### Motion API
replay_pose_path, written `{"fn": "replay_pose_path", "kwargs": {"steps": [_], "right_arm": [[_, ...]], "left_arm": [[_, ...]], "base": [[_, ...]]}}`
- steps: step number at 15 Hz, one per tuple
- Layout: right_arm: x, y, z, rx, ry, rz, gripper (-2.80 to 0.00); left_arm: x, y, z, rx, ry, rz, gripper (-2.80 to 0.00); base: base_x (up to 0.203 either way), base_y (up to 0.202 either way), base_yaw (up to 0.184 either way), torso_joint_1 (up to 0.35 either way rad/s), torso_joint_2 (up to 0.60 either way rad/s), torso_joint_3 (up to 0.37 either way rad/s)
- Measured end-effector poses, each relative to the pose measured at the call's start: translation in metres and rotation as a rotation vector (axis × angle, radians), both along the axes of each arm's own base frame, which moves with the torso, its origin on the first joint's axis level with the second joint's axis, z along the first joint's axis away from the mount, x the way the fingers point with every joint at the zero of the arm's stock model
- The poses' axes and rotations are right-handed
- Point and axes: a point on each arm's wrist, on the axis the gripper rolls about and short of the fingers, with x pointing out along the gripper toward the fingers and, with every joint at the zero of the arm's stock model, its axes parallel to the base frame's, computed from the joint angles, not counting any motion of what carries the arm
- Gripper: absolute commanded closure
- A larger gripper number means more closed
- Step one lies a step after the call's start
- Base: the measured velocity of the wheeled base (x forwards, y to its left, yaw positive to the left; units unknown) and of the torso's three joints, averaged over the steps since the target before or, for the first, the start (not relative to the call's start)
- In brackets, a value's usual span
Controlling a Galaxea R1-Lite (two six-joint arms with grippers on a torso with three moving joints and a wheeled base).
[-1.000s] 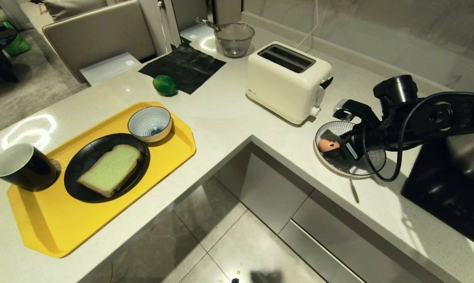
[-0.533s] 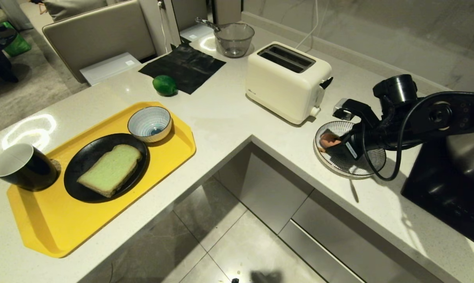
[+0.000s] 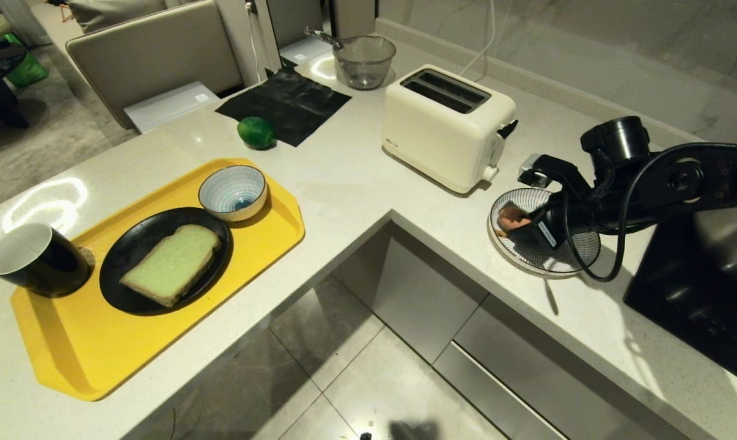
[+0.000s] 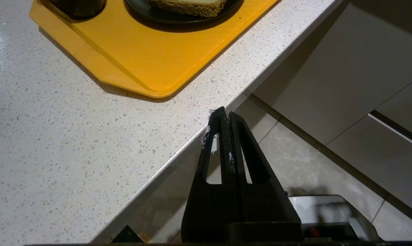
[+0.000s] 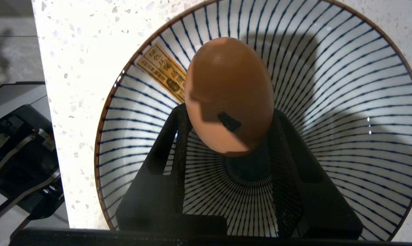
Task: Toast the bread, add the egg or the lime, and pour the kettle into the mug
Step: Pick up the egg
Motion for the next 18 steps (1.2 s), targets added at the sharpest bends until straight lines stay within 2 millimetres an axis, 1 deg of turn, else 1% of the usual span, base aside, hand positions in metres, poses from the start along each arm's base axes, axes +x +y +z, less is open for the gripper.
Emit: {"fn": "replay_pose_path", "kwargs": {"steps": [2, 11, 18], "right_arm": [[-0.001, -0.004, 0.0, -0.001, 0.004, -0.009, 0.0], [-0.007, -0.019, 0.012, 0.004, -0.027, -0.048, 0.0], [-0.012, -0.023, 0.001, -0.058, 0.011, -0.11, 0.0]], "left_arm": [[0.0, 0.0, 0.0, 0.0, 0.0, 0.0, 0.0], [0.0, 0.0, 0.0, 0.0, 0.0, -0.001, 0.0], [0.0, 0.0, 0.0, 0.0, 0.0, -0.001, 0.0]], "base": [[0.0, 0.0, 0.0, 0.0, 0.0, 0.0], [0.0, 0.0, 0.0, 0.0, 0.0, 0.0], [0.0, 0.0, 0.0, 0.0, 0.0, 0.0]]}}
